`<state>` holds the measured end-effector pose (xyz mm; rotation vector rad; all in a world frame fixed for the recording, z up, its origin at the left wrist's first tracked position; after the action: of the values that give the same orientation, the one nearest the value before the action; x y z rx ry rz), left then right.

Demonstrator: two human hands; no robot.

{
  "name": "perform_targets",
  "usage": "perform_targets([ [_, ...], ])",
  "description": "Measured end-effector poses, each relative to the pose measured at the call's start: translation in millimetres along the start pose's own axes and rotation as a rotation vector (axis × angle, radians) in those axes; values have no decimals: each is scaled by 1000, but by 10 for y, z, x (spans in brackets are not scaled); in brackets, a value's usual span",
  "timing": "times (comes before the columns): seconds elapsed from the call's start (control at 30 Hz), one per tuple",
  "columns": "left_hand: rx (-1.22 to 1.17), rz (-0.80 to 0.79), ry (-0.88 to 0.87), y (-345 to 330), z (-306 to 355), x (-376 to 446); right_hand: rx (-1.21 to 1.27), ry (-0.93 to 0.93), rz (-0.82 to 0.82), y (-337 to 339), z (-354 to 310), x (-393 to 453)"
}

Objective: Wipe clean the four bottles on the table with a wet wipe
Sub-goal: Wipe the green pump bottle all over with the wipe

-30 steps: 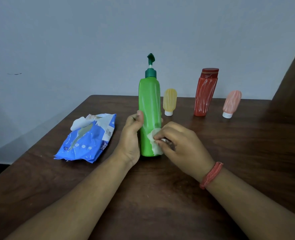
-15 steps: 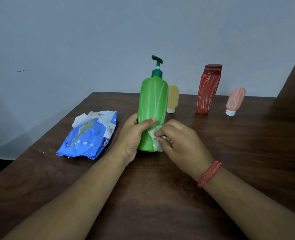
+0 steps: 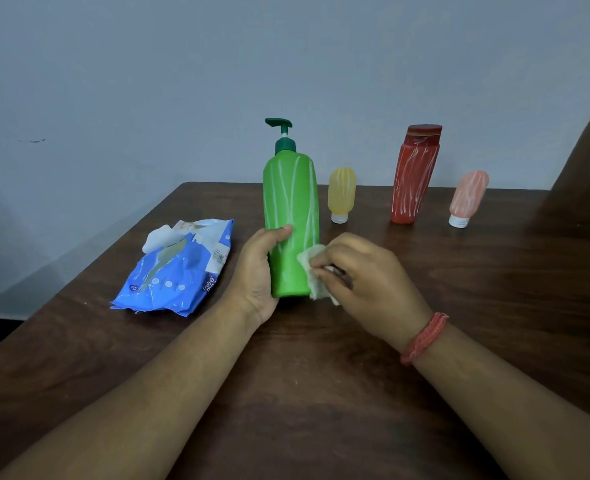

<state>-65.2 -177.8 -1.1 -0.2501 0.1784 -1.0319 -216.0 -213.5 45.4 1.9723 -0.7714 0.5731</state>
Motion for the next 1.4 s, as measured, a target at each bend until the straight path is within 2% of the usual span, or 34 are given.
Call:
perform_targets([
  [0.07, -4, 2, -7, 3, 1, 3, -18, 56, -70, -61, -42, -21],
  [0.2, -49, -13, -4, 0, -7, 12, -32, 11, 43, 54, 21, 5],
  [0.3, -15, -24, 3, 6, -11, 8, -63, 133, -109, -49, -77, -17],
  [0.43, -15, -29, -2, -2, -23, 21, -110, 61, 15, 68, -22, 20],
  [0.57, 60, -55, -59, -9, -27, 25, -147, 194, -116, -34, -131, -14],
  [0.7, 120, -68, -120, -65, -9, 2, -194, 104, 59, 112, -69, 28],
  [0.8, 164, -70, -139, -78, 0, -9, -235, 196, -11, 45, -118, 5],
  [0.9, 162, -68, -150, -78, 6, -18, -249, 148, 160, 166, -71, 48],
  [1.03, 168, -82, -157, -75, 0, -25, -255, 189, 69, 109, -48, 31],
  [1.13, 163, -98, -156, -90, -4, -35, -205, 96, 198, 220, 20, 37],
  [1.27, 186, -88, -169, -85, -9, -29, -192, 144, 121, 154, 0, 23],
  [1.4, 185, -108, -175, -118, -16, -33, -107, 46, 262, 234, 51, 37],
])
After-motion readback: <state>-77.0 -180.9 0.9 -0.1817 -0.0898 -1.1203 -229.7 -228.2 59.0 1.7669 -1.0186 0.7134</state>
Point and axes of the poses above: each hand's wrist, its own x-axis towards the middle knuckle, its own y-axis out of the back of the hand, z = x × y, the point moved 5 cm from there along x, towards the middle knuckle, and after that the axes turned 14 degrees about x, right-handed, at the moved point
